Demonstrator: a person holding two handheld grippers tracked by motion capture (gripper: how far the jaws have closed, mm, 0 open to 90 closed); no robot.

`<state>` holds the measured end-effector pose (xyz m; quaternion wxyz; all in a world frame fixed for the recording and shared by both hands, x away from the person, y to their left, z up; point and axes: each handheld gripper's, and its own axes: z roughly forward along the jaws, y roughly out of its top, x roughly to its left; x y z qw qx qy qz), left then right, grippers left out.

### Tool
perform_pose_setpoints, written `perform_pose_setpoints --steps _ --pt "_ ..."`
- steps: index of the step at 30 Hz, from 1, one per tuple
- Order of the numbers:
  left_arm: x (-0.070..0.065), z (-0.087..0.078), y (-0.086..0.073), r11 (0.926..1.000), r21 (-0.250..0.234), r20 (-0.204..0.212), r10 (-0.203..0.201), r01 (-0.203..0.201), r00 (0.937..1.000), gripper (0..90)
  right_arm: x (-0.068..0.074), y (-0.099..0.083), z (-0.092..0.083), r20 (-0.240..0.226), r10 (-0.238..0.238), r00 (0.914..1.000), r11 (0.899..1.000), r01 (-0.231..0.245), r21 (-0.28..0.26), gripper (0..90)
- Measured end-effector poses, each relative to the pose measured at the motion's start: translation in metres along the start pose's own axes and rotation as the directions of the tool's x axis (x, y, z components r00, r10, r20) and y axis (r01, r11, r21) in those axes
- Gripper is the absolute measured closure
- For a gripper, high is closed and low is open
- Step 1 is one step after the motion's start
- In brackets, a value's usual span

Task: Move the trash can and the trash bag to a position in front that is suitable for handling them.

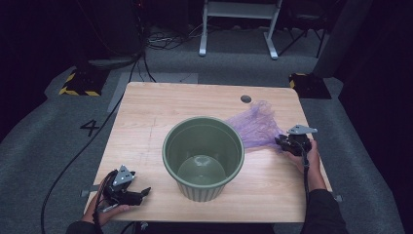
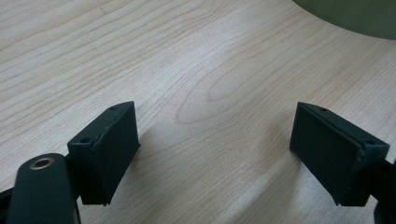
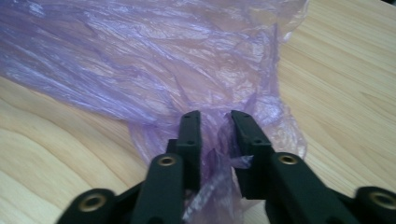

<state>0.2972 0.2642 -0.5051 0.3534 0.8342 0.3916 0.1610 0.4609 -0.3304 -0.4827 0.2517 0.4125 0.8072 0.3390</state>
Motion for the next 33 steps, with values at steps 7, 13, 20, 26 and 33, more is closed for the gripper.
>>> perform_pose_setpoints --steps 7,13,20,26,33 --pt "0.000 0.000 0.000 0.9999 0.004 0.000 0.010 -0.010 0.9999 15.2 -0.004 0.007 -0.021 0.046 0.036 0.9983 0.998 -0.033 -0.053 39.3" --pt "-0.004 0.002 0.003 0.9996 0.003 0.018 0.028 -0.028 0.9995 15.2 0.020 0.033 -0.040 -0.018 -0.008 0.9998 0.986 0.005 -0.165 34.1" --pt "-0.012 0.006 0.007 0.9989 0.005 0.040 0.047 -0.047 0.9981 15.2 0.060 0.051 -0.022 -0.144 -0.073 0.9868 0.984 0.048 -0.170 31.6" --pt "-0.025 0.010 0.010 0.9969 0.001 0.074 0.078 -0.079 0.9942 15.2 0.105 0.064 0.018 -0.228 -0.096 0.9689 0.990 0.068 -0.127 37.0" --pt "-0.031 0.014 0.014 0.9952 0.000 0.093 0.097 -0.098 0.9909 15.1 0.128 0.061 0.052 -0.210 -0.093 0.9733 0.994 0.079 -0.075 51.2"
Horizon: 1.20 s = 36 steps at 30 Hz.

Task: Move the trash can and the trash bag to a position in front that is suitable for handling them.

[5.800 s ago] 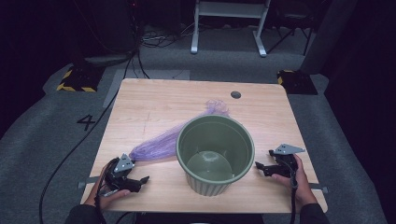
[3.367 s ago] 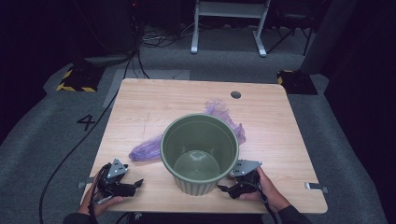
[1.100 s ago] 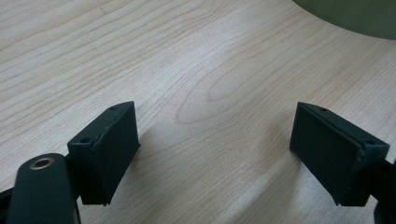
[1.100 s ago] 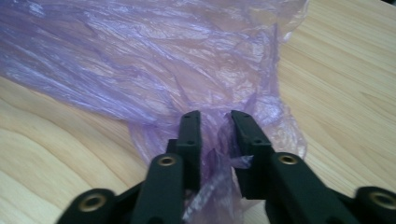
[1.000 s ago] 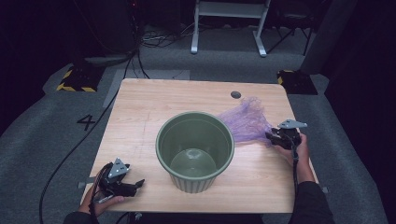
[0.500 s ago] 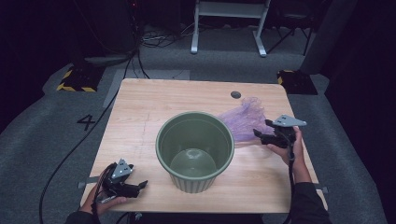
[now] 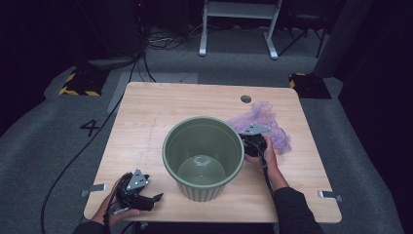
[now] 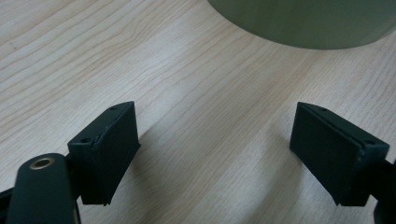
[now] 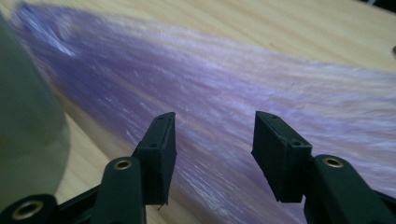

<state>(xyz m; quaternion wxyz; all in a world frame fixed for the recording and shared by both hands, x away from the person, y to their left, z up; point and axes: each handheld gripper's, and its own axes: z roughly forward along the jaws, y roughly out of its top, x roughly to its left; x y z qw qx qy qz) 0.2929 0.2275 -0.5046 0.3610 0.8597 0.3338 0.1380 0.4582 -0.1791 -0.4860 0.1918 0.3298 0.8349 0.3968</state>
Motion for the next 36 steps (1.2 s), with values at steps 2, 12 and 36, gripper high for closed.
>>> perform_pose_setpoints --steps 2,12,36 --pt "-0.001 0.002 0.002 1.0000 0.001 0.006 0.004 -0.004 1.0000 15.0 0.000 -0.003 0.006 0.003 -0.004 1.0000 1.000 0.004 0.028 52.0" --pt "-0.007 0.011 0.011 0.9995 0.002 0.031 0.030 -0.030 0.9991 14.9 -0.015 -0.015 0.004 -0.009 0.053 0.9985 0.997 -0.053 0.063 53.5" --pt "-0.023 0.023 0.023 0.9976 -0.001 0.063 0.069 -0.069 0.9956 14.8 0.022 -0.024 -0.084 -0.157 -0.083 0.9841 0.990 0.064 -0.125 27.1"
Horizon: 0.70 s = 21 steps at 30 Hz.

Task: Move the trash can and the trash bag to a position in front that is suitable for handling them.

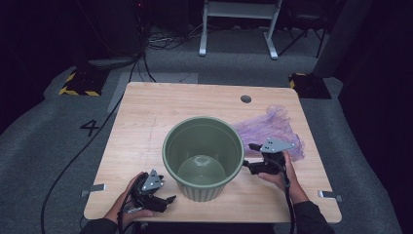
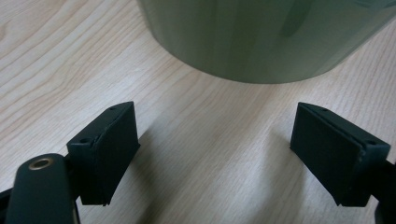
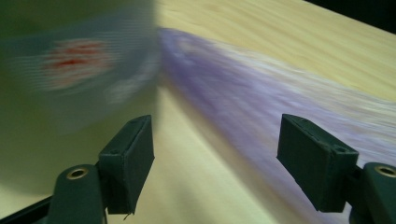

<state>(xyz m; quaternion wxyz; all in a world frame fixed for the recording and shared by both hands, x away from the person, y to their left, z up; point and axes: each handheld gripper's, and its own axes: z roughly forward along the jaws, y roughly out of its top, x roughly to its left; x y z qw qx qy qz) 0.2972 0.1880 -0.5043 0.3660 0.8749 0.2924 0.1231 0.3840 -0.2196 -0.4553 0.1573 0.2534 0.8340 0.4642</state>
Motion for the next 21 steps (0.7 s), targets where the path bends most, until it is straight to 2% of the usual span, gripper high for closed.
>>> perform_pose_setpoints --steps 1,2,3,4,6,7,8,9,15,17,18,21 --pt "-0.001 0.001 0.001 1.0000 0.001 0.002 0.002 -0.002 1.0000 14.7 0.013 -0.002 -0.001 -0.065 -0.028 0.9975 0.999 0.029 0.015 26.5" --pt "-0.002 0.003 0.003 1.0000 0.000 0.005 0.004 -0.004 1.0000 14.7 0.019 -0.002 -0.001 -0.095 -0.046 0.9944 0.998 0.049 0.027 25.7" --pt "-0.002 0.003 0.003 1.0000 0.000 0.005 0.004 -0.004 1.0000 14.7 0.019 -0.002 -0.001 -0.095 -0.046 0.9944 0.998 0.049 0.027 25.7" --pt "-0.003 0.004 0.004 1.0000 -0.001 0.008 0.007 -0.007 0.9999 14.7 0.025 -0.003 -0.001 -0.126 -0.057 0.9904 0.997 0.063 0.037 25.7" --pt "-0.003 0.005 0.005 1.0000 0.002 0.008 0.009 -0.009 0.9999 14.5 0.037 -0.004 0.000 -0.207 -0.063 0.9762 0.996 0.075 0.047 24.4" --pt "-0.003 0.007 0.007 0.9999 0.002 0.013 0.012 -0.012 0.9999 14.4 0.045 -0.005 0.003 -0.233 -0.077 0.9694 0.995 0.090 0.048 24.4" --pt "-0.003 0.007 0.007 0.9999 0.002 0.013 0.012 -0.012 0.9999 14.4 0.045 -0.005 0.003 -0.233 -0.077 0.9694 0.995 0.090 0.048 24.4" --pt "-0.003 0.008 0.008 0.9999 0.002 0.012 0.011 -0.011 0.9999 14.4 0.051 -0.005 0.006 -0.259 -0.084 0.9623 0.993 0.101 0.053 24.2" --pt "-0.001 0.016 0.016 0.9997 0.008 0.027 0.024 -0.024 0.9993 12.3 0.059 -0.005 0.013 -0.270 -0.086 0.9590 0.992 0.107 0.065 21.1" --pt "0.000 0.019 0.019 0.9996 0.013 0.034 0.026 -0.027 0.9991 10.0 0.060 -0.004 0.015 -0.257 -0.081 0.9631 0.993 0.101 0.065 20.4" --pt "0.002 0.021 0.020 0.9993 0.013 0.035 0.035 -0.036 0.9987 9.2 0.058 -0.003 0.016 -0.258 -0.057 0.9645 0.996 0.074 0.054 20.5" --pt "0.003 0.023 0.022 0.9993 0.015 0.039 0.035 -0.035 0.9986 9.1 0.057 -0.002 0.019 -0.245 -0.047 0.9683 0.997 0.061 0.049 21.2"
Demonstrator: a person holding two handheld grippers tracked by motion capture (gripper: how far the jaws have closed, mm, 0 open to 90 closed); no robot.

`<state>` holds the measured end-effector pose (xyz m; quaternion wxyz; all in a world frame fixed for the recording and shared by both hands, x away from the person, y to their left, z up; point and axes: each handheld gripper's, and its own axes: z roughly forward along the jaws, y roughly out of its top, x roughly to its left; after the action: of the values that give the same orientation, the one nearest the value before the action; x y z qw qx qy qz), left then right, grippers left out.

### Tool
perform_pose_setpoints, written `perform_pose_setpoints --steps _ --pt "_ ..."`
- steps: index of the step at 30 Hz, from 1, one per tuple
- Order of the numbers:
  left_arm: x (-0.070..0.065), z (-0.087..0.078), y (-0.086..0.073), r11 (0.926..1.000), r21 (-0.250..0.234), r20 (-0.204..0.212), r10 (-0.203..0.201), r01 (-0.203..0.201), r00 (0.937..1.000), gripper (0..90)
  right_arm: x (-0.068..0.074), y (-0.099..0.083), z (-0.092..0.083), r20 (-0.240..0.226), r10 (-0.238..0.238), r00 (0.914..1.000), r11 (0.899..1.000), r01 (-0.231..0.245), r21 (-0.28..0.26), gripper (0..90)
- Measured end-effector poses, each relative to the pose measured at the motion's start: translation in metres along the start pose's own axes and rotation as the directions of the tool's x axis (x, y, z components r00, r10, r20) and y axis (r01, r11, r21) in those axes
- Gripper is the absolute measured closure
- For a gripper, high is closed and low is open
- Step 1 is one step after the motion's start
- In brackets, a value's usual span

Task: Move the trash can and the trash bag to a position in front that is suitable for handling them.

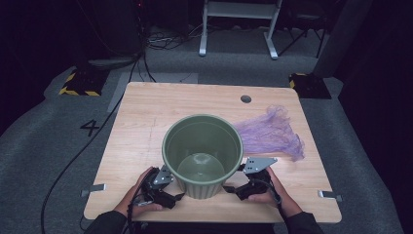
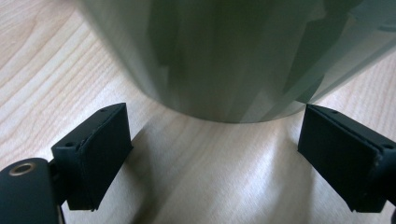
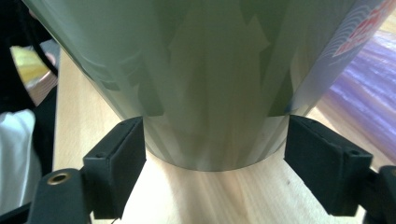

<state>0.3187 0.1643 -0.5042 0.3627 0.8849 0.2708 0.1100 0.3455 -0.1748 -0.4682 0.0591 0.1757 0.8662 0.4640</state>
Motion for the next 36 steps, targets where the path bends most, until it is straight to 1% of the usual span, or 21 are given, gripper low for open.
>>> perform_pose_setpoints --steps 2,5,7,8,12,15,18,19,20,21,22,23,24,25,26,27,29,30,31,32,36 --pt "0.003 0.002 0.002 1.0000 0.004 0.004 0.008 -0.008 1.0000 8.4 0.001 0.003 0.005 0.023 -0.008 0.9997 1.000 0.008 0.003 21.1" --pt "0.009 0.005 0.004 0.9999 0.004 -0.014 -0.013 0.013 0.9998 7.4 -0.003 0.011 0.016 0.067 -0.015 0.9976 1.000 0.015 0.008 20.7" --pt "0.016 0.006 0.006 0.9996 0.005 -0.024 -0.029 0.029 0.9993 7.4 -0.007 0.013 0.019 0.073 -0.012 0.9973 1.000 0.013 -0.004 23.5" --pt "0.016 0.006 0.006 0.9996 0.005 -0.024 -0.029 0.029 0.9993 7.4 -0.007 0.013 0.019 0.073 -0.012 0.9973 1.000 0.013 -0.004 23.5" --pt "0.028 0.009 0.010 0.9991 0.003 -0.047 -0.042 0.042 0.9980 7.4 -0.017 0.017 0.026 0.103 0.000 0.9947 1.000 0.001 -0.011 24.5" --pt "0.034 0.011 0.012 0.9992 0.005 -0.047 -0.039 0.040 0.9981 7.3 -0.021 0.019 0.029 0.112 -0.004 0.9937 1.000 0.005 -0.013 24.5" --pt "0.039 0.014 0.014 0.9991 0.007 -0.042 -0.041 0.041 0.9983 5.6 -0.026 0.022 0.026 0.122 -0.015 0.9924 1.000 0.017 -0.017 26.1" --pt "0.042 0.016 0.016 0.9992 0.009 -0.040 -0.040 0.040 0.9984 5.2 -0.032 0.022 0.017 0.141 0.002 0.9901 1.000 0.003 -0.030 27.1" --pt "0.042 0.016 0.016 0.9992 0.009 -0.040 -0.040 0.040 0.9984 5.0 -0.032 0.022 0.017 0.141 0.002 0.9901 1.000 0.003 -0.030 27.1" --pt "0.044 0.017 0.017 0.9991 0.010 -0.039 -0.040 0.040 0.9984 5.0 -0.037 0.022 0.011 0.153 0.017 0.9881 0.999 -0.011 -0.042 28.1" --pt "0.046 0.018 0.019 0.9992 0.013 -0.039 -0.036 0.037 0.9986 4.4 -0.049 0.021 -0.004 0.219 0.067 0.9734 0.996 -0.051 -0.076 28.6" --pt "0.046 0.018 0.019 0.9992 0.013 -0.039 -0.036 0.037 0.9986 4.2 -0.049 0.021 -0.004 0.219 0.067 0.9734 0.996 -0.051 -0.076 28.6" --pt "0.048 0.019 0.020 0.9991 0.013 -0.039 -0.040 0.041 0.9984 4.2 -0.054 0.021 -0.008 0.248 0.080 0.9655 0.995 -0.062 -0.081 28.3" --pt "0.049 0.020 0.020 0.9992 0.013 -0.040 -0.038 0.039 0.9985 4.0 -0.062 0.021 -0.013 0.311 0.089 0.9463 0.995 -0.068 -0.077 27.2" --pt "0.050 0.021 0.021 0.9991 0.012 -0.040 -0.040 0.040 0.9984 4.0 -0.067 0.021 -0.014 0.348 0.089 0.9333 0.995 -0.069 -0.069 26.7" --pt "0.051 0.021 0.022 0.9991 0.013 -0.041 -0.039 0.039 0.9984 4.1 -0.081 0.019 -0.014 0.384 0.121 0.9154 0.993 -0.105 -0.062 24.8" --pt "0.053 0.022 0.023 0.9991 0.012 -0.042 -0.040 0.041 0.9983 3.9 -0.092 0.016 -0.009 0.406 0.131 0.9044 0.991 -0.123 -0.045 24.7" --pt "0.053 0.022 0.023 0.9991 0.012 -0.042 -0.040 0.041 0.9983 3.9 -0.092 0.016 -0.009 0.406 0.131 0.9044 0.991 -0.123 -0.045 24.7" --pt "0.054 0.023 0.023 0.9990 0.012 -0.040 -0.042 0.042 0.9983 3.9 -0.100 0.013 -0.001 0.425 0.136 0.8949 0.990 -0.139 -0.025 24.7" --pt "0.055 0.023 0.023 0.9991 0.015 -0.040 -0.039 0.040 0.9984 3.9 -0.100 0.013 -0.001 0.425 0.136 0.8949 0.990 -0.139 -0.025 24.7" --pt "0.057 0.023 0.024 0.9993 0.015 -0.041 -0.034 0.035 0.9986 4.0 -0.117 0.005 0.013 0.468 0.144 0.8721 0.986 -0.165 0.003 25.5"
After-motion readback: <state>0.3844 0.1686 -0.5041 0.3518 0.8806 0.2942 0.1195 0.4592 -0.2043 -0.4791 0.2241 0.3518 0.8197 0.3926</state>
